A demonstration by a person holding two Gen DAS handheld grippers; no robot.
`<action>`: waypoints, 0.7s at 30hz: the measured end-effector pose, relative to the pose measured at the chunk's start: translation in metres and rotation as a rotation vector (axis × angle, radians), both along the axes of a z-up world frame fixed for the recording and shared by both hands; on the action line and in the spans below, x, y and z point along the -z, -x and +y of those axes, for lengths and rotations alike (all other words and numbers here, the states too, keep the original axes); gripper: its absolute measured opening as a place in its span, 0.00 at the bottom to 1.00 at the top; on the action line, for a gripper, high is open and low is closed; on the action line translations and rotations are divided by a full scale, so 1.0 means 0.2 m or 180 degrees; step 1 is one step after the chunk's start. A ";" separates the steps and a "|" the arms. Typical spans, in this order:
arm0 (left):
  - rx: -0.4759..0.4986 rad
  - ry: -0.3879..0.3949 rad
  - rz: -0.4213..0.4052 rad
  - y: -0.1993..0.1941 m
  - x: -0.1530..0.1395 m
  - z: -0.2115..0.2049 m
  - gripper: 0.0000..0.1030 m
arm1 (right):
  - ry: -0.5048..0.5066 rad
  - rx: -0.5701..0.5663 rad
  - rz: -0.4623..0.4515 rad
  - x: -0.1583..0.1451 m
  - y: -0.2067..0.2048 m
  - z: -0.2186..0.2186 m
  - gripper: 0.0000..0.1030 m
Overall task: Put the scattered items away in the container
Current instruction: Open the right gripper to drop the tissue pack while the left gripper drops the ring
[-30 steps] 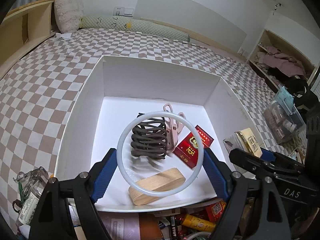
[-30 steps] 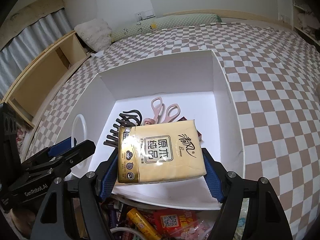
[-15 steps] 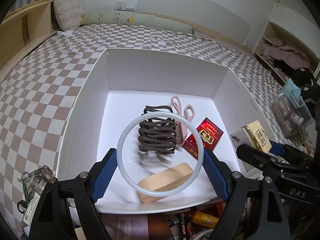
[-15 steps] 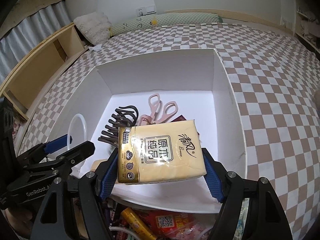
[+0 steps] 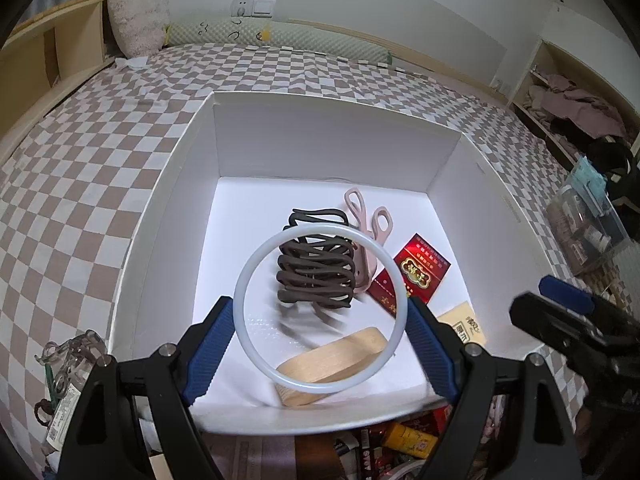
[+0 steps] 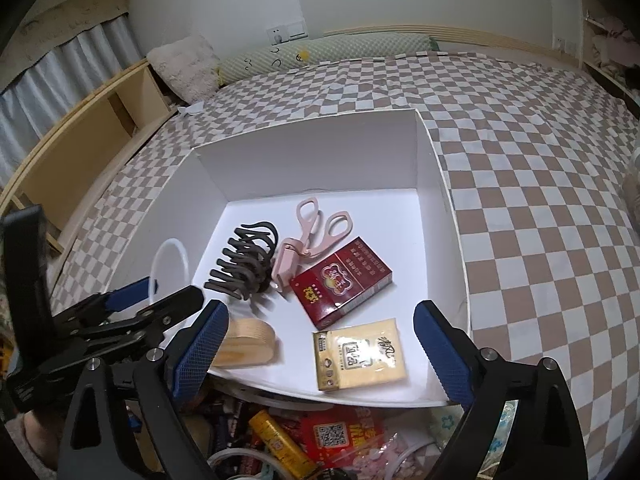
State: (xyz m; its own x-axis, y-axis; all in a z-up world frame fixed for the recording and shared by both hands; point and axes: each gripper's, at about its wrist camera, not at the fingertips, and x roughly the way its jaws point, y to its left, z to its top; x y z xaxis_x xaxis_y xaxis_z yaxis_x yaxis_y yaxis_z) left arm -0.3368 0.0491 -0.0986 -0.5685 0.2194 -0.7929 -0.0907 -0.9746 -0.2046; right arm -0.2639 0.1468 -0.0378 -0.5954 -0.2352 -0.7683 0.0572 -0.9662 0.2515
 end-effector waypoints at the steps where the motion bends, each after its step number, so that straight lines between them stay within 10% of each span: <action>1: -0.0001 0.0002 -0.0011 0.01 0.00 0.00 0.82 | 0.0025 -0.0007 0.0006 -0.01 0.00 0.00 0.91; 21: -0.0090 0.0022 0.0094 0.09 -0.06 -0.01 1.00 | 0.0131 -0.0004 0.0067 -0.07 -0.04 0.02 0.91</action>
